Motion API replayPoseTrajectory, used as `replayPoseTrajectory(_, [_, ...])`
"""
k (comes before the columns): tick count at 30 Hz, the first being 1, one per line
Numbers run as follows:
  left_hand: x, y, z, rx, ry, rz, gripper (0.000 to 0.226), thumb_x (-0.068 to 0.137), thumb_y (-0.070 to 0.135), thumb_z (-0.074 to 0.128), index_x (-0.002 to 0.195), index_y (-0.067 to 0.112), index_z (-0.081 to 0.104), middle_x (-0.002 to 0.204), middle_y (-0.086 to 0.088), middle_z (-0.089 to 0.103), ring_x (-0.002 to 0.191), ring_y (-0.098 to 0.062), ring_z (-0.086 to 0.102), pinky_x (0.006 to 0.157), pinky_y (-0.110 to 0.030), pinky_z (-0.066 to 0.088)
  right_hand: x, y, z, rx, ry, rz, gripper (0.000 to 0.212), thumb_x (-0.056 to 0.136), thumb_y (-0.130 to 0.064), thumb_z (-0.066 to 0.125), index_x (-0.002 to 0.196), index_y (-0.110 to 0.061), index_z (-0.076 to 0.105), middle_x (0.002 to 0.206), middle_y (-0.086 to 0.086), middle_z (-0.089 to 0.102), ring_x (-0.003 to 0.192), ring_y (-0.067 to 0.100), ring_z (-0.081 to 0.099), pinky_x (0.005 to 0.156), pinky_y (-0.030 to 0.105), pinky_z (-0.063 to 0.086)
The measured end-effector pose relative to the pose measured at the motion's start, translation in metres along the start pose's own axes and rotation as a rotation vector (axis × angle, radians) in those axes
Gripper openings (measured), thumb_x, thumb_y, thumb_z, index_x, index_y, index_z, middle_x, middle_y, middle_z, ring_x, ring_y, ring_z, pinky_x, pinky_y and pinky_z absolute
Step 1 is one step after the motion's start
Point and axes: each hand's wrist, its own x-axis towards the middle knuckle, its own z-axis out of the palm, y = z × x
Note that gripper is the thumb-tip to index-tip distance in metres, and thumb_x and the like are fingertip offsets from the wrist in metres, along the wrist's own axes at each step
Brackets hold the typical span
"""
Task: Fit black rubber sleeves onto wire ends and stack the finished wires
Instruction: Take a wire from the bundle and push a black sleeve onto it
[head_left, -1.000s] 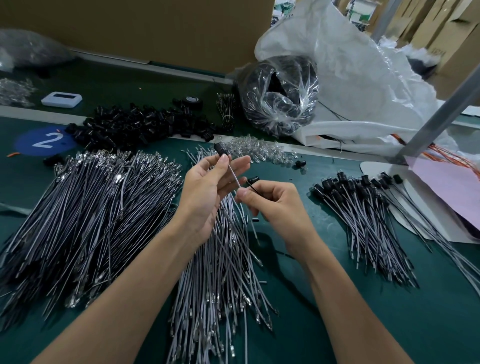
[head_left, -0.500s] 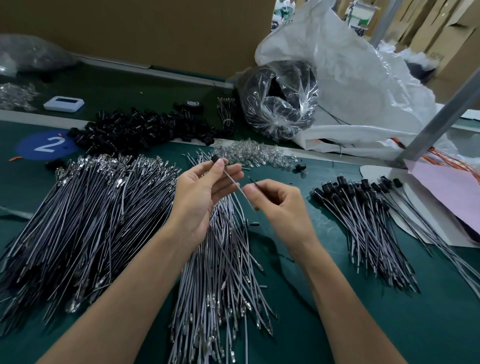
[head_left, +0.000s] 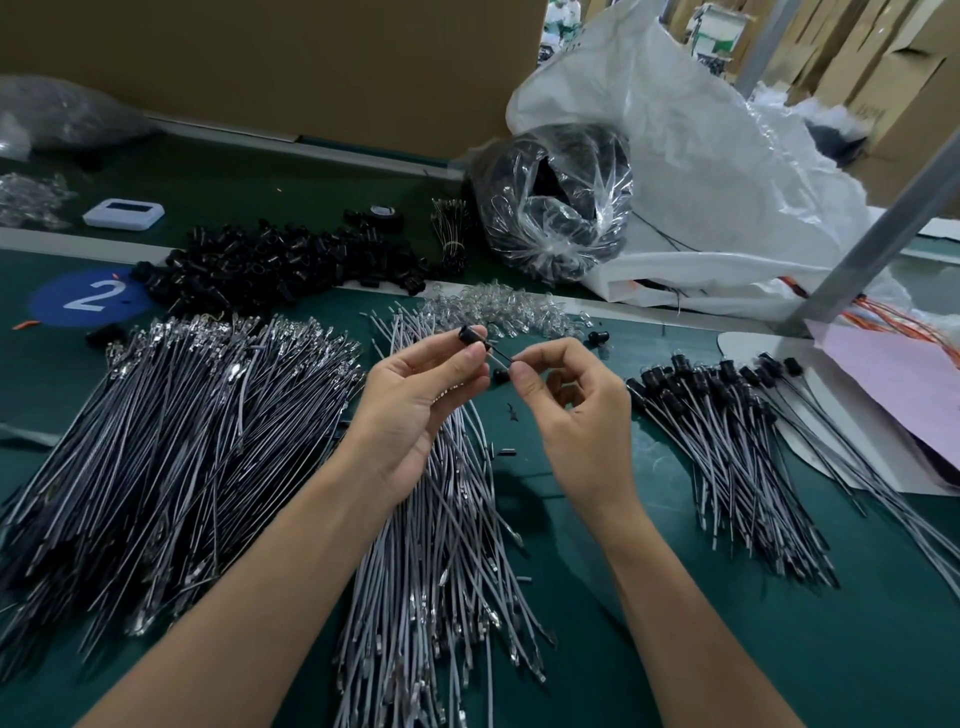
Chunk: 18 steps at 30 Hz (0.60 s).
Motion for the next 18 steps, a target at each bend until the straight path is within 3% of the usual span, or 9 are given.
replayPoseTrajectory(12, [-0.0011, 0.0017, 0.0023, -0.001, -0.029, 0.077, 0.028, 0.067, 0.01, 0.074, 0.094, 0.005, 0.073, 0.085, -0.01, 0.073, 0.08, -0.018, 0.073, 0.074, -0.024, 0.058, 0.0016, 0.0012, -0.0009, 0.021, 0.069, -0.008, 0.011, 0.089, -0.009, 0.069, 0.083, -0.017, 0.068, 0.067, -0.013, 0.06, 0.053, 0.002, 0.047, 0.052, 0.013, 0.036])
replayPoseTrajectory(18, [-0.0019, 0.0052, 0.0035, 0.015, -0.038, 0.118, 0.022, 0.067, 0.012, 0.074, 0.089, 0.012, 0.078, 0.082, -0.002, 0.073, 0.076, -0.013, 0.07, 0.073, -0.02, 0.056, 0.0037, 0.0019, -0.0012, 0.009, 0.106, -0.019, 0.012, 0.091, -0.007, 0.067, 0.087, -0.018, 0.068, 0.073, -0.009, 0.063, 0.058, 0.002, 0.05, 0.055, 0.014, 0.039])
